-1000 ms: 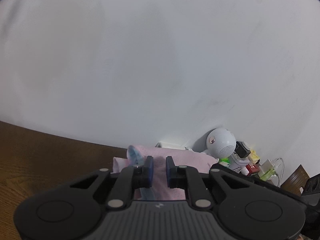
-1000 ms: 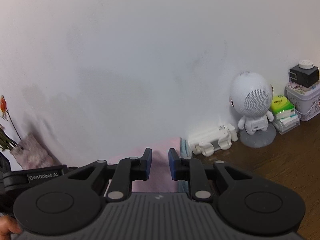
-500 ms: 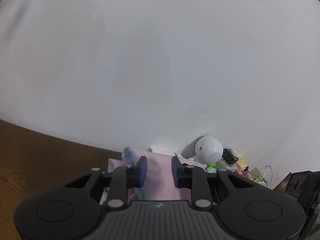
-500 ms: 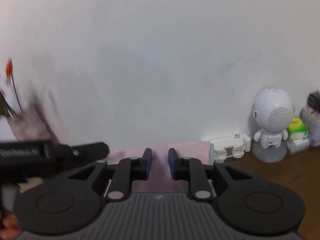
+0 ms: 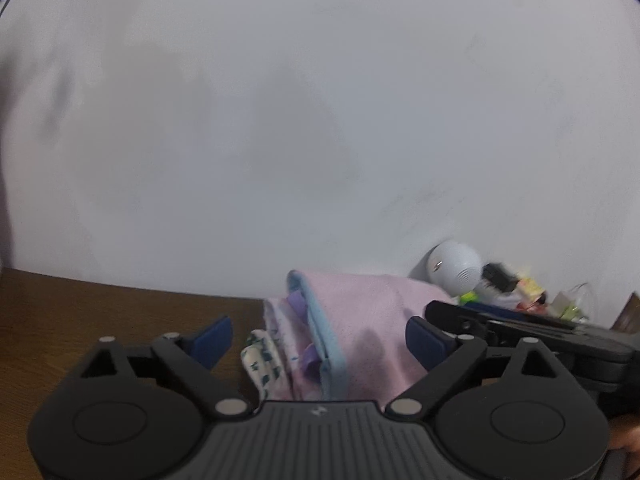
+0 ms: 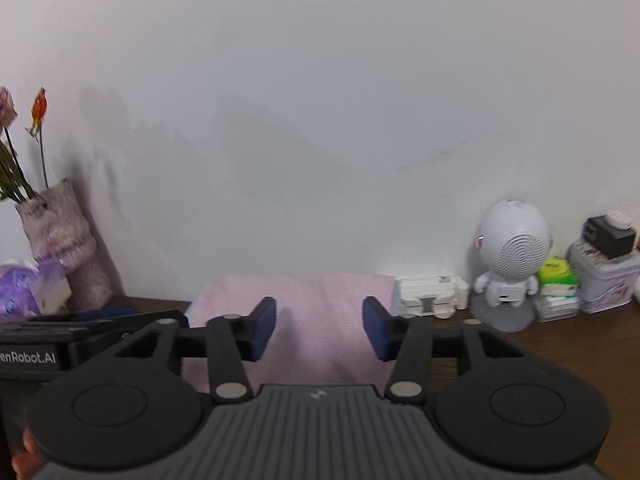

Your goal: Fold clothes

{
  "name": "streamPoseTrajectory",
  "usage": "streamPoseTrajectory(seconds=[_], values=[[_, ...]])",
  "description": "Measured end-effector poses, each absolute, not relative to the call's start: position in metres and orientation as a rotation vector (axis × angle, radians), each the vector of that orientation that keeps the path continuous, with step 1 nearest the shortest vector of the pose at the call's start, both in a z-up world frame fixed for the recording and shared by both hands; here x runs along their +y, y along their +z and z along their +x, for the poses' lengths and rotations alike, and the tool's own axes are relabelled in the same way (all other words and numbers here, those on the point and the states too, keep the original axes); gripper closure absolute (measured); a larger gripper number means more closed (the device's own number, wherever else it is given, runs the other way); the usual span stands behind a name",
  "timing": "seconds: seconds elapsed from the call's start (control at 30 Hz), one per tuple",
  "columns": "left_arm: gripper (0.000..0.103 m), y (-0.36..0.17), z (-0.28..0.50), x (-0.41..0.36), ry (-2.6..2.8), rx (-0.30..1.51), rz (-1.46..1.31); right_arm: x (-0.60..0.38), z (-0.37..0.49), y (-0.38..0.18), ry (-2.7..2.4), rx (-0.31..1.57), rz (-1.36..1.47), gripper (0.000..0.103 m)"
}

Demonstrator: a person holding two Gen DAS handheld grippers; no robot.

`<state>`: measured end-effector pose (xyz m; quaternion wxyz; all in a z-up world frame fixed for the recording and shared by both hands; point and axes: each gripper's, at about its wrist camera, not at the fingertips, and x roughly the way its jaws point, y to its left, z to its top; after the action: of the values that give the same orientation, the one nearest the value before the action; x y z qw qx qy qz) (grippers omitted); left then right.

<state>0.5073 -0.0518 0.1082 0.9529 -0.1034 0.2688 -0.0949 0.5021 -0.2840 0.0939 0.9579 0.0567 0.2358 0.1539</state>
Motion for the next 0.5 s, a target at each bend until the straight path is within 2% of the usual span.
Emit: streamPoseTrajectory(seconds=[0.13,0.3,0.4,0.5], values=[[0.006,0.1146,0.5123,-0.0543,-0.16,0.581,-0.203,-0.2844,0.5016,0.102,0.302,0.511,0.097,0.028],[0.004,0.1144,0.5146,-0.0575,-0.155,0.615,-0.18,-0.2823,0.5007,0.1057,0.279,0.548,0.06,0.017],[0.002,0.113,0.5161,-0.0578,-0.147,0.635,-0.181,-0.2833,0.5005,0.1054,0.244,0.575,0.039,0.0],[0.002,0.1139,0.5158,-0.058,-0.139,0.657,-0.17,-0.2888,0.4992,0.104,0.258,0.592,0.063,0.0]])
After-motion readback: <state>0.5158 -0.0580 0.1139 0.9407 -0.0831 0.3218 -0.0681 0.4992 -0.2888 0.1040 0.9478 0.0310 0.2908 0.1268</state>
